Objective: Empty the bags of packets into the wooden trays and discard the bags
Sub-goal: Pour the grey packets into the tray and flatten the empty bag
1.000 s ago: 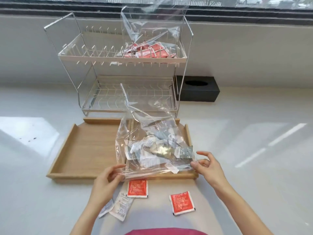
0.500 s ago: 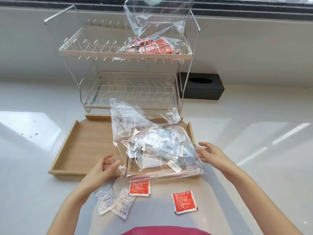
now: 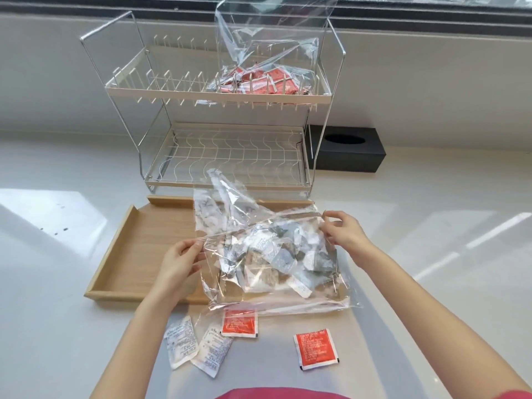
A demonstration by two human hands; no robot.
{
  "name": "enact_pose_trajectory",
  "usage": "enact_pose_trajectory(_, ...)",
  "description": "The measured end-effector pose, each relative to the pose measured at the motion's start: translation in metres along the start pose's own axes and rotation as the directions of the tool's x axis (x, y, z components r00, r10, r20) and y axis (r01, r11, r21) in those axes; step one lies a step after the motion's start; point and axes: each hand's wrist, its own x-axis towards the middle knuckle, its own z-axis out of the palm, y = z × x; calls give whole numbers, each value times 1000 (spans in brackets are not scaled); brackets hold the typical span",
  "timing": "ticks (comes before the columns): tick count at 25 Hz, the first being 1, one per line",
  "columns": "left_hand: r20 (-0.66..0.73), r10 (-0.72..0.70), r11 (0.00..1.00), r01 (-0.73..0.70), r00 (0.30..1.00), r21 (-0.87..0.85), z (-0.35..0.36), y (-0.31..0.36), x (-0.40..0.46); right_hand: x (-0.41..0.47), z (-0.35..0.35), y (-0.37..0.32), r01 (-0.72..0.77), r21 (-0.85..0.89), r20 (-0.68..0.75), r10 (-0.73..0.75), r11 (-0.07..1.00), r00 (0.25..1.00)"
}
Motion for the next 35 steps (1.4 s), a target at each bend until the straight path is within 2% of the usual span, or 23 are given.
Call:
enact_pose_trajectory(4,-34,92,995,-93,995,-37,-4,-1,-6,-10,-7,3,90,84,-34,-87,992,996)
enact_pose_trajectory(7,-52,158,987,-160,986,-32,-6,2,-11,-20,-14,5,93,141,60,-103,986,993)
enact_pose_trajectory(10,44,262,965,-262,964,9,-14,6,-11,-27,-23,2,110,152,136,-131,982,982)
enact_pose_trajectory(13,155,355,927,-369,922,69,-19,11,-14,-33,-26,-7,189,121,88,-200,975,976)
enact_pose_trajectory(18,111,492,845,-505,863,175,-13,33,-27,-40,-30,-19,298,99,24,-302,949,953)
enact_pose_trajectory(22,60,594,734,-571,802,368,-12,43,-31,-44,-35,-24,342,-30,13,-342,939,940)
enact_pose_trajectory(25,18,631,711,-587,776,388,-14,51,-34,-47,-38,-29,391,-173,-63,-407,904,911)
enact_pose_trajectory(30,-27,665,685,-595,746,420,-20,64,-39,-58,-44,-39,461,-305,-163,-522,833,837)
enact_pose_trajectory(35,-6,655,728,-629,755,273,-10,73,-41,-64,-52,-45,488,-24,-180,-484,873,856)
